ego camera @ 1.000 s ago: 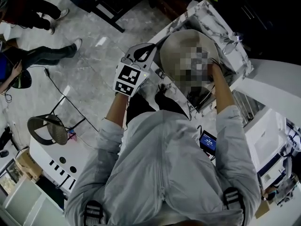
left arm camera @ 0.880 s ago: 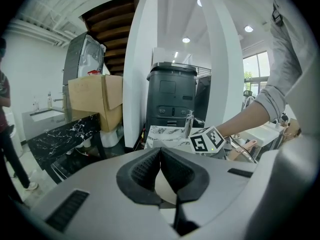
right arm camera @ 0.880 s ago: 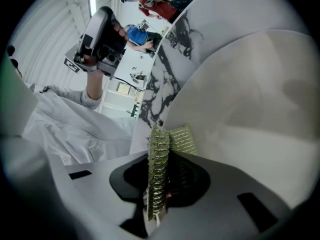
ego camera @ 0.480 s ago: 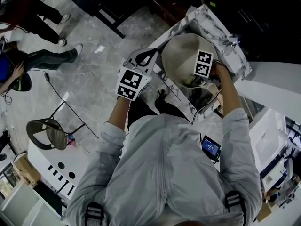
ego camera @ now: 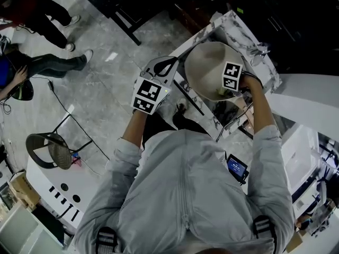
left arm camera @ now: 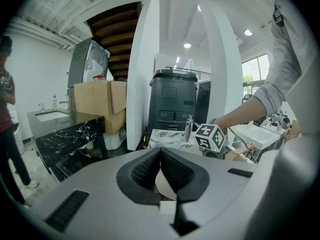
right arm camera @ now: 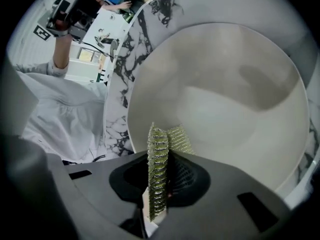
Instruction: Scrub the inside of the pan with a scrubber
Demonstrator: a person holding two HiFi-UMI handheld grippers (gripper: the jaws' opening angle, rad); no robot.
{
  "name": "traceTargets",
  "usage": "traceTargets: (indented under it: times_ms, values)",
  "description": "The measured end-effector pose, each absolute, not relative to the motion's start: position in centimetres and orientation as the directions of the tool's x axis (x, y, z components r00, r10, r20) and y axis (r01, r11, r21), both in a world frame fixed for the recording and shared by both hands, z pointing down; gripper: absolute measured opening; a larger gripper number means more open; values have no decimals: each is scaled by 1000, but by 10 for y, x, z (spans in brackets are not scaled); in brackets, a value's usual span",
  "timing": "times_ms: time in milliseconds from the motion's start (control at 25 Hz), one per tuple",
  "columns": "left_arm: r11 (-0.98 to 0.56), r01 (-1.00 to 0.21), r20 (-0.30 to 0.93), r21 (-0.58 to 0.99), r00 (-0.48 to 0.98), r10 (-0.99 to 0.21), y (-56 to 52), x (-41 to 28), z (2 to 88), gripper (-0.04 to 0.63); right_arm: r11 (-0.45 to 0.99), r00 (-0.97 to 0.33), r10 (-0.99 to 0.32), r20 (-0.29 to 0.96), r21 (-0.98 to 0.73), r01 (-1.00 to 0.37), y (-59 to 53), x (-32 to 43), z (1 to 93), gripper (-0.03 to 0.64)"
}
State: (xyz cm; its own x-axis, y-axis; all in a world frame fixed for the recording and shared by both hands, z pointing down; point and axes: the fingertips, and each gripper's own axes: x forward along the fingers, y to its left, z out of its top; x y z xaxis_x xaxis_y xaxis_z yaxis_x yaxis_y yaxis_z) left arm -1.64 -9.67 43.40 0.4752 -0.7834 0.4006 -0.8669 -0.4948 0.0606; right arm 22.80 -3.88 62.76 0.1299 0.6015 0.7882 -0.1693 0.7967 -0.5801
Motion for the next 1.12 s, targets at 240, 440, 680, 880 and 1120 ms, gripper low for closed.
traceTargets:
  times_ms: [240,440,680,880,1120]
  values:
    - [-487,-871,396,58,468,-790,-92,-19,433,23,888,210,459,863,-441,-132,-62,243,637,87]
    - [-483,-874,405,62,464,-788,-87,-20,437,23,954,280,300,912,-288,-82,-87,253,647,87]
    - [-483,-873,415,66,464,-783,-85,-18,443,23,988,319,152,935,-145,-46,-110,262,665,87]
    - [-478,-875,423,69,460,-781,-86,-17,444,23,999,344,42,938,-37,-23,-130,267,673,87]
    - [-481,-874,422,66,461,-781,-91,-15,447,23,991,358,-135,924,129,41,-160,264,678,87]
